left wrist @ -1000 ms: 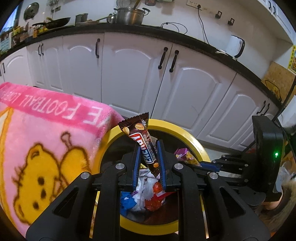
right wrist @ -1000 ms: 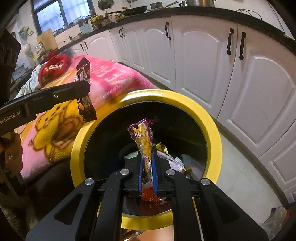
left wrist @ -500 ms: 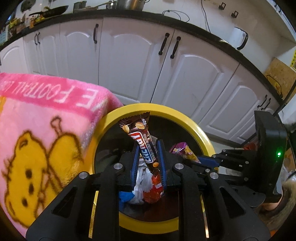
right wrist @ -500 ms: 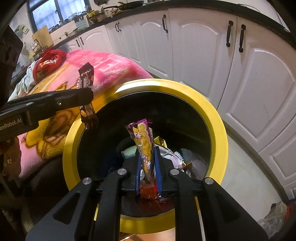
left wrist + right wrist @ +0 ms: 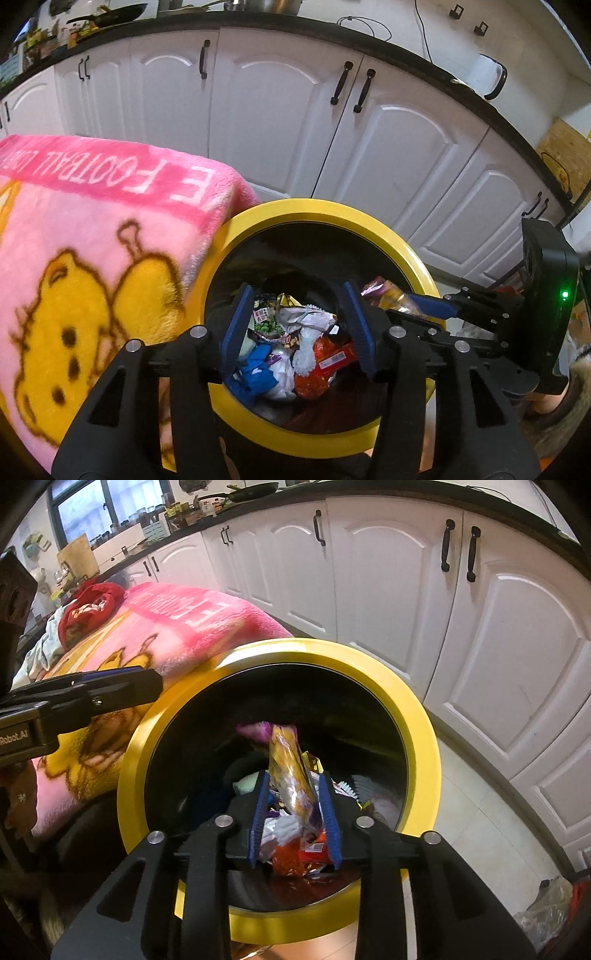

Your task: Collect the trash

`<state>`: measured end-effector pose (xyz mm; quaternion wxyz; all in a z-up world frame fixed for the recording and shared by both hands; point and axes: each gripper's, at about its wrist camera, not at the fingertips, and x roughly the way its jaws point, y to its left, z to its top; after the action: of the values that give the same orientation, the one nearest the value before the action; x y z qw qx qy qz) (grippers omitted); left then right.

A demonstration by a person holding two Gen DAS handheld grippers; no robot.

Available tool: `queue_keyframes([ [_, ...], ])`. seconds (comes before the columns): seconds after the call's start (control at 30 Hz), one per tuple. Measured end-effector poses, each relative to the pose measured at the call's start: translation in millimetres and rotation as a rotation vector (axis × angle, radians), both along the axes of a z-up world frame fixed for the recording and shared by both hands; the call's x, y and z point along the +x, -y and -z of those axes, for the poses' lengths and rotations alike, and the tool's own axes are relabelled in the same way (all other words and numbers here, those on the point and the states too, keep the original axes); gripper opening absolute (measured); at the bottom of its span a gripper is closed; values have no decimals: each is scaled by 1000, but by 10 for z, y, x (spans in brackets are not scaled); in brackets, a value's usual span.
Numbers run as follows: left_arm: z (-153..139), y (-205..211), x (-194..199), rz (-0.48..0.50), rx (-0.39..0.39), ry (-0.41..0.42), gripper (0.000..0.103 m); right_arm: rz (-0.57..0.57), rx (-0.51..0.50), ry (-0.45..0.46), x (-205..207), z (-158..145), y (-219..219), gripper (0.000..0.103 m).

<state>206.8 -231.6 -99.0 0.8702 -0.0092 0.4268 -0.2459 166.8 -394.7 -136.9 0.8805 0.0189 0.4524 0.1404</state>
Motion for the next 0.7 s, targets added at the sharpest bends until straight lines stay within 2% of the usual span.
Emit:
queue_keyframes([
  [0.33, -106, -159, -14, -46, 9, 8, 64, 4, -8, 13, -32, -62, 15, 46],
  [0.4, -125, -190, -21, -55, 12, 12, 72, 4, -8, 18, -43, -83, 9, 49],
  [0.57, -175, -276, -39, -76, 13, 18, 86, 18, -15, 37, -84, -179, -18, 67],
  [0.7, -228, -361, -67, -94, 9, 27, 92, 40, -22, 49, -103, -252, -23, 78],
])
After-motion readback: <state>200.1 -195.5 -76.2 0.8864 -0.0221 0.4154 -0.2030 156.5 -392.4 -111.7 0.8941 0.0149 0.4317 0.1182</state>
